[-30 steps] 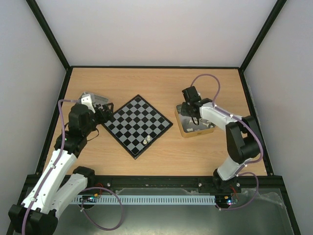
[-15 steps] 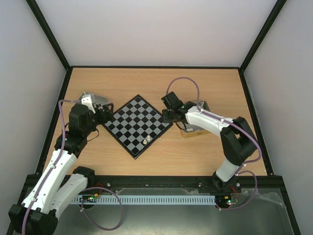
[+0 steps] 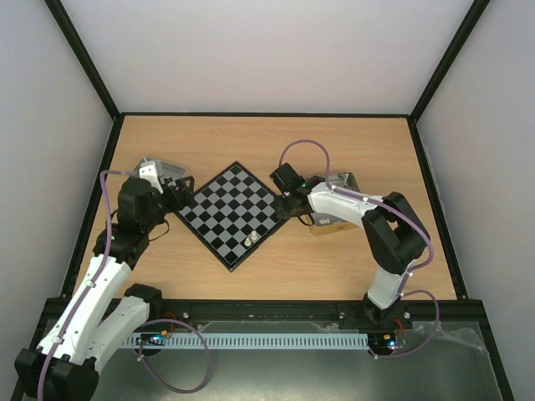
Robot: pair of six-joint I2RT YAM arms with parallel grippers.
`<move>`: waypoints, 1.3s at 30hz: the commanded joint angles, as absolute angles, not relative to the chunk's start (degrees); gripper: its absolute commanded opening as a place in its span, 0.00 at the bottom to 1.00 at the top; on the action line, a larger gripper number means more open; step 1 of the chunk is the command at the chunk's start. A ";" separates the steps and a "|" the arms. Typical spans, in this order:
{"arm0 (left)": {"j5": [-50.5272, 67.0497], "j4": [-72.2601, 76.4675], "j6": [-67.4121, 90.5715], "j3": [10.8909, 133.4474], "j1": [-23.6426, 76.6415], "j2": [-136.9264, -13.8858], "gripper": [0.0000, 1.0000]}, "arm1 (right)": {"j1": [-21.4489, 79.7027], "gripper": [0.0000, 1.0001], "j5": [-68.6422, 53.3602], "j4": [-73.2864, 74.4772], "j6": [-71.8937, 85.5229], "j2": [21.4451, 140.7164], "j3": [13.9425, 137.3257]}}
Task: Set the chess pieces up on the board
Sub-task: Place the chess piece on the chessboard, then pick up the chess piece from the storage box.
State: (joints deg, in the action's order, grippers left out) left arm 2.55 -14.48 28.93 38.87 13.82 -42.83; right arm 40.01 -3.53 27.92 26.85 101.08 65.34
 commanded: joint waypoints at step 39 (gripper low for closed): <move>1.49 -13.99 28.92 38.29 13.86 -42.48 0.89 | 40.54 0.29 1.91 25.45 28.48 99.08 67.69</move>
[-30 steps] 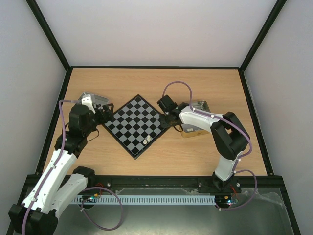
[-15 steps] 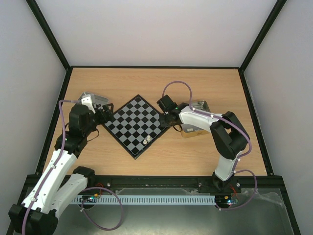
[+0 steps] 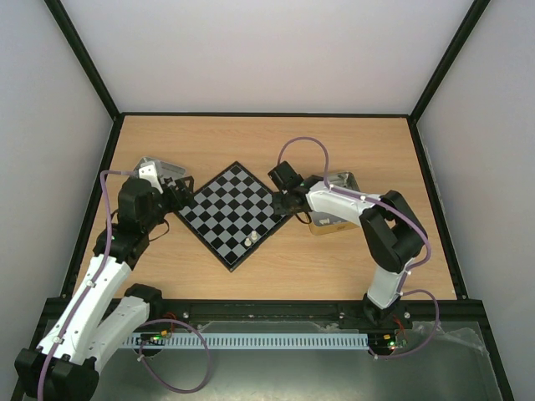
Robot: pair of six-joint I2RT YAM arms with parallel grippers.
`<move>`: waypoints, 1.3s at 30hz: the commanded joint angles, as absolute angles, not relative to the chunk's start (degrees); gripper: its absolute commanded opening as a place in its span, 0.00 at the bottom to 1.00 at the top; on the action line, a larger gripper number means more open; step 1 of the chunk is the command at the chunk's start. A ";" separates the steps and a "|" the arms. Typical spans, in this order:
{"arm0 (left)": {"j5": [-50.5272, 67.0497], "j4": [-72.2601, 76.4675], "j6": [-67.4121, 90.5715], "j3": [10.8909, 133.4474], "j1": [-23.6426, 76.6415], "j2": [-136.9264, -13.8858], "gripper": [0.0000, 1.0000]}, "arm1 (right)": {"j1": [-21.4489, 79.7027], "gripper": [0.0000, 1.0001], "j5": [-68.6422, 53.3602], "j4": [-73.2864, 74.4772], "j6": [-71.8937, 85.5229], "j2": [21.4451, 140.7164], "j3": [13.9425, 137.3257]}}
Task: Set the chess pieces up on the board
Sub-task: Pick up the chess piece from the storage box.
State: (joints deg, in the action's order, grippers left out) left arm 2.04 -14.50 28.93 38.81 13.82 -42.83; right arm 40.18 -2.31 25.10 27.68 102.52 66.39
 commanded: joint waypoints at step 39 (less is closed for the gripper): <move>1.58 -14.33 28.96 38.15 13.86 -41.77 0.89 | 14.52 0.20 17.69 17.06 40.96 96.87 54.82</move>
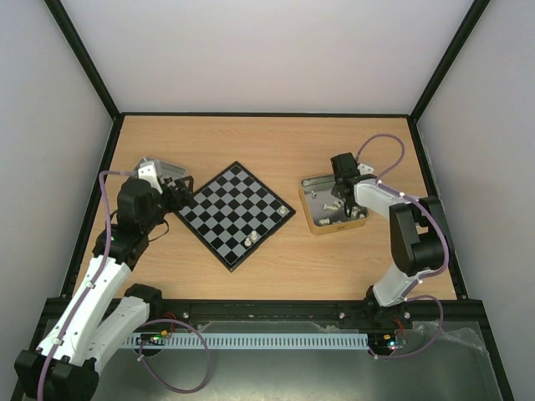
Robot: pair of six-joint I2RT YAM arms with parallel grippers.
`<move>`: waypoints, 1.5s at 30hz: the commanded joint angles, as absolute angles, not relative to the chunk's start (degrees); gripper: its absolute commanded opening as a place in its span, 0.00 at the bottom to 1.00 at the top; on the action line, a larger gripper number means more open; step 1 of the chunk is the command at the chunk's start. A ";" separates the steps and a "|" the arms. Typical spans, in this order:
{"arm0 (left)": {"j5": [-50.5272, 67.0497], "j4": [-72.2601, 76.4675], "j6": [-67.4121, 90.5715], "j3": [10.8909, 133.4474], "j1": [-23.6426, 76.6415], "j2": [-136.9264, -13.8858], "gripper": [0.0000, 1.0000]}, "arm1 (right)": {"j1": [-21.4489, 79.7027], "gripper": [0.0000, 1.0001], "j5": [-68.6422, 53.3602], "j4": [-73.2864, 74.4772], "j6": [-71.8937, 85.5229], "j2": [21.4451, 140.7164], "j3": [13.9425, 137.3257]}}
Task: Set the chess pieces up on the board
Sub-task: Pick up the chess piece from the storage box.
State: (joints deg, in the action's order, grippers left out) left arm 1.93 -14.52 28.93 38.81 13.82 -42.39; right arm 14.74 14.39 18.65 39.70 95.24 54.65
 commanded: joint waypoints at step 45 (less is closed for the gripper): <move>2.02 -13.80 29.10 38.07 13.88 -42.30 0.89 | 12.89 0.14 20.60 12.57 34.29 103.22 57.22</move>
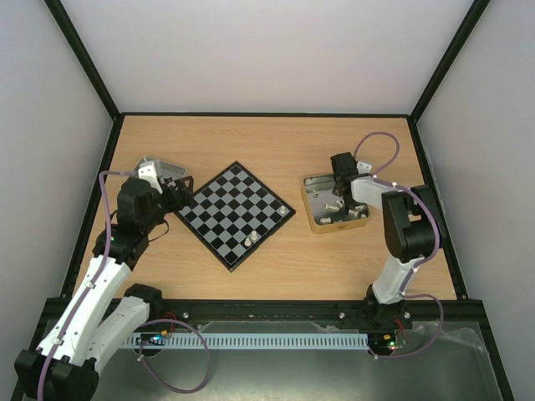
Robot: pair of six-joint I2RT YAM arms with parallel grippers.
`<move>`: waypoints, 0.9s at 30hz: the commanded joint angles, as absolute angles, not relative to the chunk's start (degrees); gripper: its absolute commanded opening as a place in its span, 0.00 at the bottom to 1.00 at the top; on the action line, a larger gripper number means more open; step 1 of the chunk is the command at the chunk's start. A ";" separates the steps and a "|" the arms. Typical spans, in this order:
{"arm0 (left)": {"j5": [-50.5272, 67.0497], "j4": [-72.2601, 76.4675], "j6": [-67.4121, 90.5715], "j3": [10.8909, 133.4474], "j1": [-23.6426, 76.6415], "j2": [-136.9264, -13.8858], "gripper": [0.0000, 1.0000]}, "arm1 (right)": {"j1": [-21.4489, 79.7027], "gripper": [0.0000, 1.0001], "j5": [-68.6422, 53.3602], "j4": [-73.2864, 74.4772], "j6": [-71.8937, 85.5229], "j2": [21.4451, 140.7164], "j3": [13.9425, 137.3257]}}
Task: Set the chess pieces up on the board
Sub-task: Pick up the chess piece from the storage box.
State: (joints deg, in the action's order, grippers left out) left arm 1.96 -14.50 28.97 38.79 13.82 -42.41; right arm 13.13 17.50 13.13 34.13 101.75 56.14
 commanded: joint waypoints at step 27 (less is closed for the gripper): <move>2.02 -13.80 29.11 38.10 13.89 -42.32 0.89 | 22.19 0.04 6.83 20.52 32.16 88.29 57.41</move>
State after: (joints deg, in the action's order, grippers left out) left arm 1.96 -14.50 28.97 38.79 13.82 -42.41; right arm 18.09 9.28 15.81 33.17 90.41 56.42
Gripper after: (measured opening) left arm 0.893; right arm 0.043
